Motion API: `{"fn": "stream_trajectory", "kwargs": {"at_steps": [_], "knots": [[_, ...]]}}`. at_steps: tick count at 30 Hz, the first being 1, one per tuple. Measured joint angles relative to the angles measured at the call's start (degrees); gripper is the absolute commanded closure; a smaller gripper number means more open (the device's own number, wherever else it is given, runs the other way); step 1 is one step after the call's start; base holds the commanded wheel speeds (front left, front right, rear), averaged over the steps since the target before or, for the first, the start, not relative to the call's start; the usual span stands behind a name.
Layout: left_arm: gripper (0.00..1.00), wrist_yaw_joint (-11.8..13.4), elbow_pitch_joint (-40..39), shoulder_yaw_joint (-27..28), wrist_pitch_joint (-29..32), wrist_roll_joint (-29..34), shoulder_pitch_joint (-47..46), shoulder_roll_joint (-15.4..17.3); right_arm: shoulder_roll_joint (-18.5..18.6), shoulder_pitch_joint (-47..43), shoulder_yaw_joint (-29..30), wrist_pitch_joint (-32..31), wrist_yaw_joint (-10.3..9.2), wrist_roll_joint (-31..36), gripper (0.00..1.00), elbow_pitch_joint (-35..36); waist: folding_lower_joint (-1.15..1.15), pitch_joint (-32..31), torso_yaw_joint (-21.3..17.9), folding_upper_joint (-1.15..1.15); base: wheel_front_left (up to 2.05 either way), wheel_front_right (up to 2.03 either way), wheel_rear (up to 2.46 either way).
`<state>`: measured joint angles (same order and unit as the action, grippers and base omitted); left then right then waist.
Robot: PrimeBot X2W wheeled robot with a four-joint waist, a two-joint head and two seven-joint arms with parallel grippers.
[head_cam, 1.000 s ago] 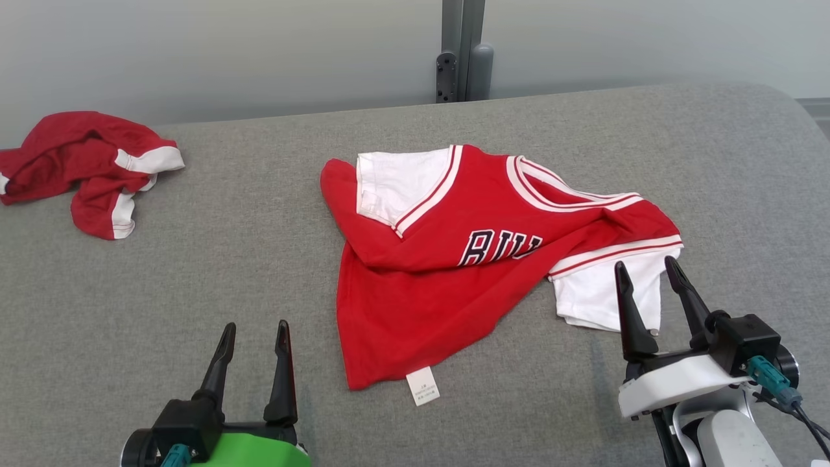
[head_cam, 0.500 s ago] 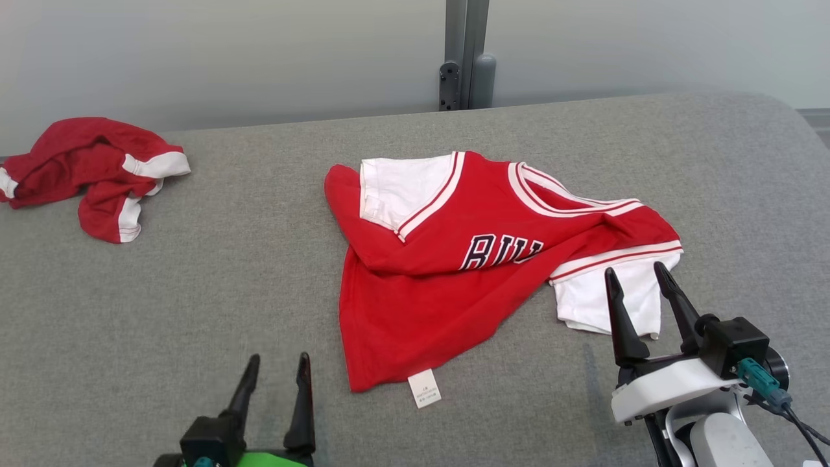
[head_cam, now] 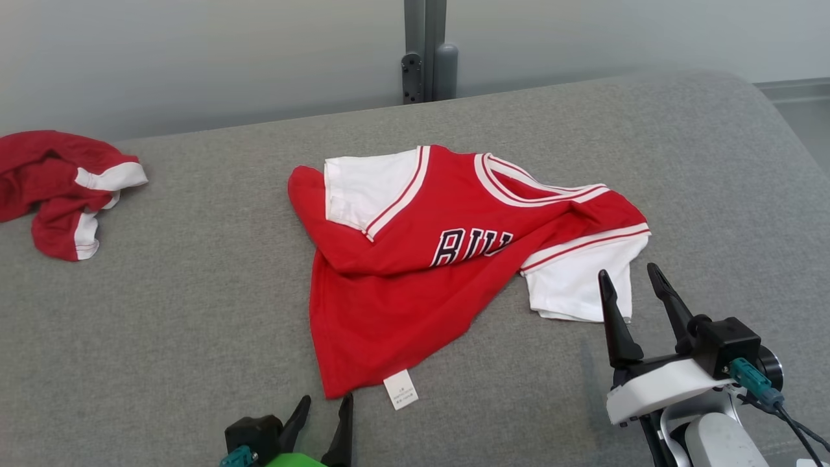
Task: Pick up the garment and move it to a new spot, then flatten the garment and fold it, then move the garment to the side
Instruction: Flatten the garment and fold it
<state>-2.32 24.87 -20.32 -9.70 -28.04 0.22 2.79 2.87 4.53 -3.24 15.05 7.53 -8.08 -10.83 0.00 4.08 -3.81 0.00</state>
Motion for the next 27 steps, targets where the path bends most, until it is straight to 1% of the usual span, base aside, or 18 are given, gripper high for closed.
{"fn": "stream_trajectory", "kwargs": {"at_steps": [3,9,10,11,12,13,14,19,23,27], "knots": [[0.00,1.2,2.3,0.1,-0.3,-0.3,-1.6,0.0,0.0,0.3,0.3,0.0,0.00,0.1,0.00,0.0,0.00,0.6,-1.3,0.00,0.00,0.00,0.00],[0.00,1.7,5.2,0.1,-1.2,-1.2,-3.9,0.0,0.0,0.4,1.0,0.0,0.00,0.3,0.00,0.1,0.00,2.2,-3.3,0.00,0.00,0.00,0.00],[0.04,1.8,5.5,0.0,-1.5,-1.6,-4.3,0.0,0.0,0.4,1.2,0.0,0.00,0.3,0.00,-0.1,0.00,2.5,-3.6,0.00,0.00,0.00,0.00],[0.42,1.8,6.2,-0.2,-1.9,-1.8,-5.0,0.0,0.0,0.4,1.4,0.0,0.00,0.7,0.00,-0.8,0.00,2.9,-4.0,0.00,0.00,0.00,0.00],[0.57,1.8,6.6,-0.3,-2.0,-1.9,-5.3,0.0,0.0,0.4,1.6,0.0,0.00,0.7,0.00,-1.4,0.00,3.1,-4.1,0.00,0.00,0.00,0.00],[0.85,1.8,6.9,-0.4,-2.0,-2.1,-5.6,0.0,0.0,0.4,1.8,0.0,0.00,0.7,0.00,-2.0,0.00,3.2,-4.2,0.00,0.00,0.00,0.00],[1.00,1.8,7.1,-0.7,-2.1,-2.2,-6.0,0.1,0.0,0.4,2.1,0.0,0.00,0.8,0.00,-2.9,0.00,3.3,-4.3,0.00,0.00,0.00,0.00],[1.00,1.8,6.7,-1.5,-3.2,-2.7,-6.5,0.0,0.1,0.4,4.9,-0.4,0.00,0.6,0.00,-8.6,0.00,3.6,-3.7,0.00,0.00,0.00,0.00],[1.00,2.4,3.5,0.2,-4.5,-2.7,-6.8,0.5,0.0,1.4,5.8,-0.4,0.00,-1.4,0.00,-12.7,0.00,3.7,-2.6,0.00,0.00,0.00,0.00],[1.00,3.4,-0.5,2.1,-5.0,-2.6,-6.5,1.4,0.0,3.4,6.4,-0.4,0.00,-1.8,0.00,-16.4,0.00,3.8,-1.3,0.00,0.00,0.00,0.00]]}}
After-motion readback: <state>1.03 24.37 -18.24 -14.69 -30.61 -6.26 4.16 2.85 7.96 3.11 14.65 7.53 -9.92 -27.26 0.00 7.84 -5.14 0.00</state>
